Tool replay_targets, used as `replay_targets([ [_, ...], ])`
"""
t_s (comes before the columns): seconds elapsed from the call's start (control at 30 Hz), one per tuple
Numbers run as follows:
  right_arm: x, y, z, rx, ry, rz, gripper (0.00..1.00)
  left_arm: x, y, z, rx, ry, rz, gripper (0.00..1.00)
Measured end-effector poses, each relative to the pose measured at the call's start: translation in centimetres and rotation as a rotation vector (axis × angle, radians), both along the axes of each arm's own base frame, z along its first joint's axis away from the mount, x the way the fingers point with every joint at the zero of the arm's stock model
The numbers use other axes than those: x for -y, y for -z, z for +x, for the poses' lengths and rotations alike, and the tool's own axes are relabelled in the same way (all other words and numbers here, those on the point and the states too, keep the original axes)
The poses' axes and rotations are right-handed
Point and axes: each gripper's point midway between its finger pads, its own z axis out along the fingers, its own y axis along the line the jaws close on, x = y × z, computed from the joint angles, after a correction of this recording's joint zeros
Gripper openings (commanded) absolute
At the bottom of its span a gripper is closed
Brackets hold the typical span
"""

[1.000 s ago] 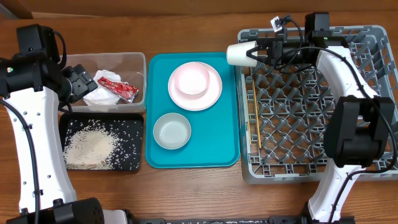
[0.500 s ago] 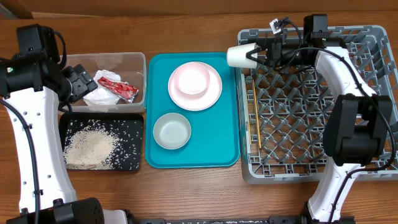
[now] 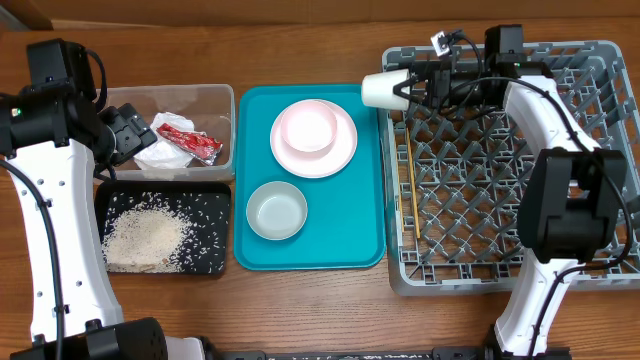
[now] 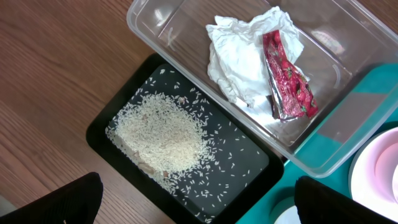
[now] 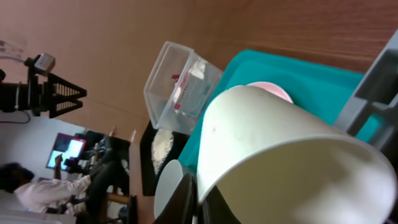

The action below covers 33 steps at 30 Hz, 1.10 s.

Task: Sort waste into correct bins and load items into the dishwasher
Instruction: 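Lower the cup upside down into the rack's back-left corner, then open right gripper and withdraw it from the cup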

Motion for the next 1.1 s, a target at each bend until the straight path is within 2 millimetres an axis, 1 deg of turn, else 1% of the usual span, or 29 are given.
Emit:
replay_targets([
  [0.17, 0.2, 0.4, -0.7, -0.047, -0.002, 0.002, 0.08, 0.0, 0.0, 0.0, 0.0, 0.0, 0.0, 1.0],
  [0.37, 1.9, 2.1, -0.8, -0.109, 0.047, -0.08, 0.11, 0.0, 0.0, 0.0, 0.0, 0.0, 0.0, 1.0],
  [0.47, 2.1, 2.6, -1.1, -0.125, 0.051, -0.104, 0.11, 0.0, 0.0, 0.0, 0.0, 0.0, 0.0, 1.0],
  [0.73, 2.3, 3.0, -1.4, -0.141, 0.051, -0.123, 0.11, 0.0, 0.0, 0.0, 0.0, 0.0, 0.0, 1.0],
  [0.9, 2.8, 3.2, -1.8, -0.157, 0.053, -0.133, 0.12, 0.0, 0.0, 0.0, 0.0, 0.0, 0.0, 1.0],
  [1.0, 3.7, 4.0, -1.6, -0.162, 0.075, -0.181, 0.12, 0.0, 0.0, 0.0, 0.0, 0.0, 0.0, 1.0],
  [1.1, 5.6, 4.9, -1.3, -0.179, 0.119, -0.23, 0.12, 0.0, 0.0, 0.0, 0.0, 0.0, 0.0, 1.0],
])
